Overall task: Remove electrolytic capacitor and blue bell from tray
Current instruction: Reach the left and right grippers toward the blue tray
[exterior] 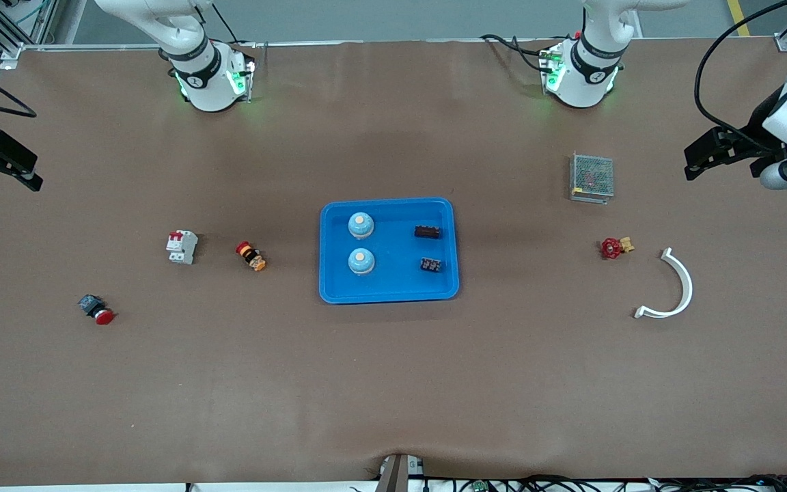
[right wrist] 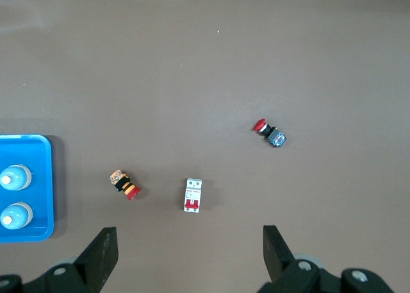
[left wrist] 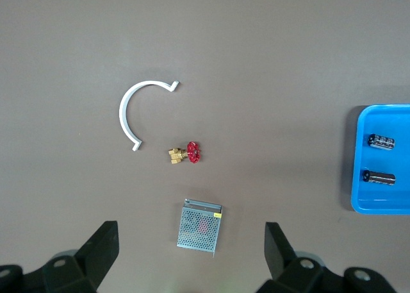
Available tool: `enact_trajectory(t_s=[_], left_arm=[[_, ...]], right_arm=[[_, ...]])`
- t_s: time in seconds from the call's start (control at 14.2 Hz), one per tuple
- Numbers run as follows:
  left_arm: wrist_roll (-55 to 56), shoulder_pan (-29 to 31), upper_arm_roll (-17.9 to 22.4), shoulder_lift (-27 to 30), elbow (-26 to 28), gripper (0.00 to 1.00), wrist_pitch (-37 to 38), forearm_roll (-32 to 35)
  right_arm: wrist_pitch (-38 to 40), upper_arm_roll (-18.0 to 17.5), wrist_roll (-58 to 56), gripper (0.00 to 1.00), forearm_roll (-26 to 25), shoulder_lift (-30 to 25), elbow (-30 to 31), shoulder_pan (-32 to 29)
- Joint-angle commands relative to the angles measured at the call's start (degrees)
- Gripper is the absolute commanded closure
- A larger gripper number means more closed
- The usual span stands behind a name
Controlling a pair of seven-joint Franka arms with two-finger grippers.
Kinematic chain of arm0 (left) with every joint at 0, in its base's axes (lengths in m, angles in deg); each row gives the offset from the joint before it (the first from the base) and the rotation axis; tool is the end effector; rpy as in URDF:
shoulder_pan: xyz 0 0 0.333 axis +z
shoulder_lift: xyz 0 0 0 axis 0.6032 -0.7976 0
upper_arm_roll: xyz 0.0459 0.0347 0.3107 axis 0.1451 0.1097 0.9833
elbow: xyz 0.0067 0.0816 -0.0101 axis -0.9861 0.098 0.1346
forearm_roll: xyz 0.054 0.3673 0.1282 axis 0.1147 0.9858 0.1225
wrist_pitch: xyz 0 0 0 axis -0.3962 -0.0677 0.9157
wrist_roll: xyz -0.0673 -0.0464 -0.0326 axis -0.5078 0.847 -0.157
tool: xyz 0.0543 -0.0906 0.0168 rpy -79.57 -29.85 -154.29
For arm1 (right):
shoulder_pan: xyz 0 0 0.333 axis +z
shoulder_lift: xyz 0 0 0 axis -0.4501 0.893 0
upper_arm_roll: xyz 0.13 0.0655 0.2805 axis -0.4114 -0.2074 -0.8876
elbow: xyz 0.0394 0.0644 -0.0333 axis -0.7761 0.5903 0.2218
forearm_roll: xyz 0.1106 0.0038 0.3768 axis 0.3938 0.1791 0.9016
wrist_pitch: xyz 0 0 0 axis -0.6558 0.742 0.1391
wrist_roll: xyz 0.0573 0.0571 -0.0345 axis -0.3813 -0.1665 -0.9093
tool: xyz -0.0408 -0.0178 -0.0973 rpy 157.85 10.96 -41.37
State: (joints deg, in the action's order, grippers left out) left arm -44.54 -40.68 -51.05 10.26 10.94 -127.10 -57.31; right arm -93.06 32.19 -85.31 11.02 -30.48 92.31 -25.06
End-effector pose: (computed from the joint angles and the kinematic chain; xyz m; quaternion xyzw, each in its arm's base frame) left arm 0.5462 -0.0619 0.6436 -0.9998 -0.0081 0.0029 0.0196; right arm 0.5450 -0.0192 0.6586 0.9981 0.0109 0.0604 0.0102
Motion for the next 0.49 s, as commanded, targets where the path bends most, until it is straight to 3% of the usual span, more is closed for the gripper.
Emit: enact_trajectory(t_s=[0.0,0.42], left_arm=[[-0.8,0.4,0.0,0.8,-0.5,0.00,1.2,0.0],[-0.3,0.4,-0.2,-0.2,0.0,0.00,1.2,-0.1]], right_arm=[[0.6,0.1,-0.6,0.00,0.5,0.5,-1.3,0.2],[0.8,0.1,-0.6,0.00,0.5,0.6,-1.2,0.2]])
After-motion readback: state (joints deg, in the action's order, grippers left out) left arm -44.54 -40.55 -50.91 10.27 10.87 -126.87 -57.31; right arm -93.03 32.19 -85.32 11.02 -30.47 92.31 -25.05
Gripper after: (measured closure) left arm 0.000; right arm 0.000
